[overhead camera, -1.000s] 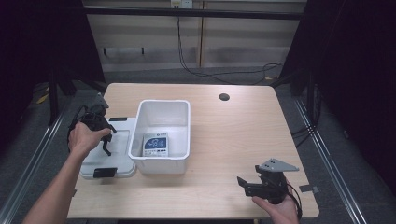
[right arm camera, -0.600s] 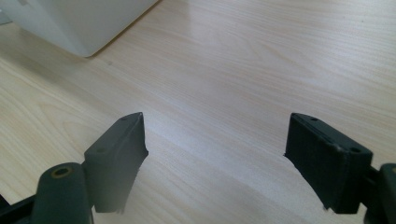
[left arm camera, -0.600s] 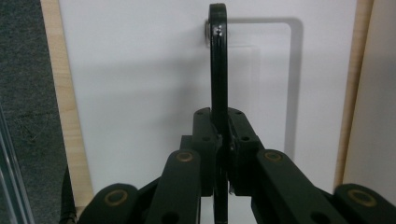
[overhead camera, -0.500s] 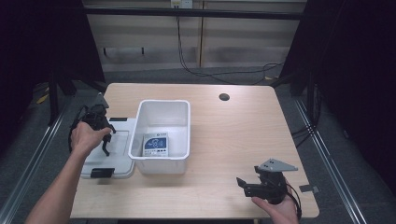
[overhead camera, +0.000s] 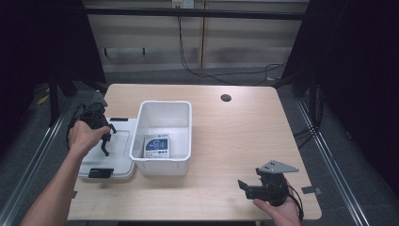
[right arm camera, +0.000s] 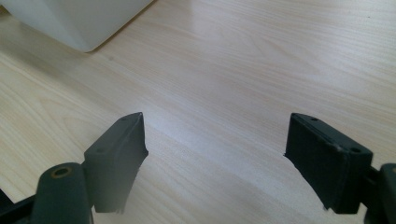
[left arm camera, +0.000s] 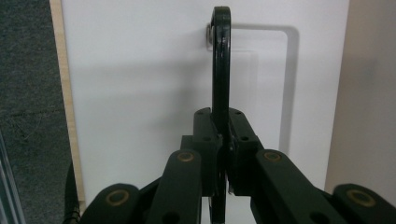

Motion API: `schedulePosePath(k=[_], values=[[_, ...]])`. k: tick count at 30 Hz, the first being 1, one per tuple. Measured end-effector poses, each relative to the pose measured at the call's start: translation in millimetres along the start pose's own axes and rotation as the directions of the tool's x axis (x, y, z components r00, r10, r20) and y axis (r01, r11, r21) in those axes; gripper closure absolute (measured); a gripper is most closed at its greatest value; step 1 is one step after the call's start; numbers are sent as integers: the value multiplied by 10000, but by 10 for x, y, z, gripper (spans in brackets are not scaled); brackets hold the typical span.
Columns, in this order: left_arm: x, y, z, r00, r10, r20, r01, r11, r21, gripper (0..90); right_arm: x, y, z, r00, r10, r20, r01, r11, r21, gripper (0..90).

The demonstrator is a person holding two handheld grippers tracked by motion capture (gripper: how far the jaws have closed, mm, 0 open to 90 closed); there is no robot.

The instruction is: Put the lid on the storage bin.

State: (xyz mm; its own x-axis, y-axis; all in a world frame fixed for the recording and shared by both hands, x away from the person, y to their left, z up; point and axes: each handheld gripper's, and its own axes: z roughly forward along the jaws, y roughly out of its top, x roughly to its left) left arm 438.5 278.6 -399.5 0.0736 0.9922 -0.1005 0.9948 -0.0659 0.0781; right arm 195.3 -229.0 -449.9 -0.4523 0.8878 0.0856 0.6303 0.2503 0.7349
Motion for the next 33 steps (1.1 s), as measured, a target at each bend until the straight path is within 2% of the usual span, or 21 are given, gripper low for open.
schedulePosePath(k=[2,3,4,8,11,13,26,28,29,30,33], values=[[-15,-2,-38,9999,94,-67,-94,9999,-49,843,1,-1,0,10000,5,-4,-5,10000,10,197],[-42,-4,-55,9993,318,-199,-316,9994,103,844,2,-1,0,10000,0,-10,0,10000,10,196],[-44,-6,-64,9991,375,-214,-373,9992,106,845,2,-2,-1,10000,-3,-1,3,10000,13,196],[-47,-14,-87,9988,479,-110,-478,9987,164,847,-1,-2,1,10000,34,-27,-34,10000,46,196],[-39,-16,-101,9982,575,-178,-570,9981,227,848,0,-1,2,10000,30,-37,-30,10000,61,197],[-20,-24,-122,9986,515,-154,-514,9986,94,849,0,-1,5,10000,25,-39,-25,10000,69,196],[127,-60,-336,9982,578,131,-578,9983,-8,849,0,-2,4,10000,45,-25,-45,10000,75,196],[134,-65,-344,9985,528,107,-527,9986,-98,849,0,-2,5,10000,38,-24,-38,10000,76,196],[149,-64,-366,9982,585,106,-585,9983,7,849,0,-1,6,10000,34,-20,-34,10000,89,196],[165,-63,-385,9989,452,100,-453,9989,105,849,0,-1,6,10000,38,-26,-38,10000,84,196],[177,-69,-402,9990,446,-61,-445,9989,127,850,-3,-2,8,10000,47,-28,-47,10000,77,196]])
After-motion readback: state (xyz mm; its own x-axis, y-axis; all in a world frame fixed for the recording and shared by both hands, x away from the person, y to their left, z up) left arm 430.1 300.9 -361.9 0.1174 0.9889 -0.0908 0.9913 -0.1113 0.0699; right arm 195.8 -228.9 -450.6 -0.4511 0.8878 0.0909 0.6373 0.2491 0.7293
